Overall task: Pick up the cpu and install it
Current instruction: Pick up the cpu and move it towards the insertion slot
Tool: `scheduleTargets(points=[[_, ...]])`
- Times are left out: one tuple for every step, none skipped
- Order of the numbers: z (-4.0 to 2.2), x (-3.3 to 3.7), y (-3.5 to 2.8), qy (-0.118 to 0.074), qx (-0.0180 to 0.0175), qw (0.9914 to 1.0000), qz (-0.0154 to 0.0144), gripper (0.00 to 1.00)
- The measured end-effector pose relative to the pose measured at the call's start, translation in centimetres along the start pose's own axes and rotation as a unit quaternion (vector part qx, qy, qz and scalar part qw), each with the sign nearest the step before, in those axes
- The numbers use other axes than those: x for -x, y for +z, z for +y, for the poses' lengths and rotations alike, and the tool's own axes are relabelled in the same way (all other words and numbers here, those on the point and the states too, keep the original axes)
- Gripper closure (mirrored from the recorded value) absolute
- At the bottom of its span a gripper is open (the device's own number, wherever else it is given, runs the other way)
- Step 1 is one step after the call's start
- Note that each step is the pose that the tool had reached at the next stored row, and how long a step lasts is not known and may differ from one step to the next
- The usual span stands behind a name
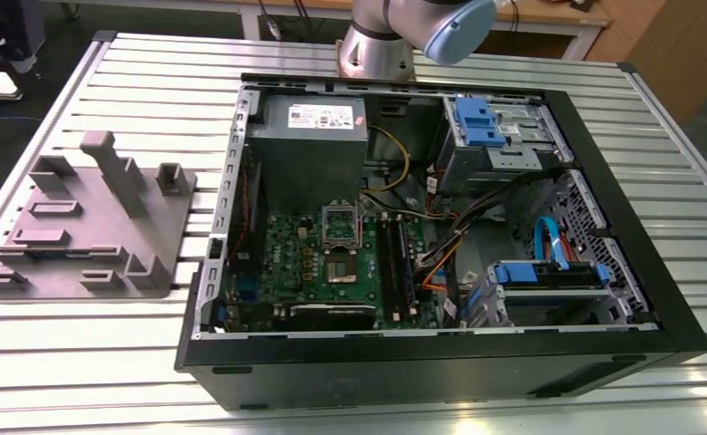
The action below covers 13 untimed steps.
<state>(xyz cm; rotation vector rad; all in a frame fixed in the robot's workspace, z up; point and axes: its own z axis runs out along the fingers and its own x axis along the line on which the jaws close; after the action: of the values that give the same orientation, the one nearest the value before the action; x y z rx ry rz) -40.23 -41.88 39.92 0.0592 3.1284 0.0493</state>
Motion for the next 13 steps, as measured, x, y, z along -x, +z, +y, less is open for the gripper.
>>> scheduleTargets(points=[[0.00, 0.03, 0.00, 0.000, 0.0000, 1.00000, 0.0000, 0.53], [0.00, 0.06, 0.00, 0.000, 0.0000, 1.00000, 0.0000, 0.53], [0.01, 0.09, 0.00, 0.000, 0.0000, 1.00000, 0.0000, 0.53], [0.00, 0.12, 0.00, 0.000, 0.0000, 1.00000, 0.0000, 0.53], [0.01, 0.15, 0.00, 0.000, 0.0000, 1.00000, 0.0000, 0.53], [0.01, 0.19, 0.00, 0.000, 0.0000, 1.00000, 0.0000, 0.53], [0.01, 0.23, 0.00, 0.000, 0.0000, 1.00000, 0.0000, 0.53], [0.01, 0.26, 0.01, 0.000, 0.0000, 1.00000, 0.0000, 0.53], [0.01, 0.29, 0.00, 0.000, 0.0000, 1.00000, 0.0000, 0.53], [0.01, 0.32, 0.00, 0.000, 0.0000, 1.00000, 0.0000, 0.53], [0.01, 0.34, 0.01, 0.000, 0.0000, 1.00000, 0.0000, 0.53], [0.02, 0.37, 0.00, 0.000, 0.0000, 1.00000, 0.0000, 0.53], [0.02, 0.40, 0.00, 0.000, 0.0000, 1.00000, 0.0000, 0.53]])
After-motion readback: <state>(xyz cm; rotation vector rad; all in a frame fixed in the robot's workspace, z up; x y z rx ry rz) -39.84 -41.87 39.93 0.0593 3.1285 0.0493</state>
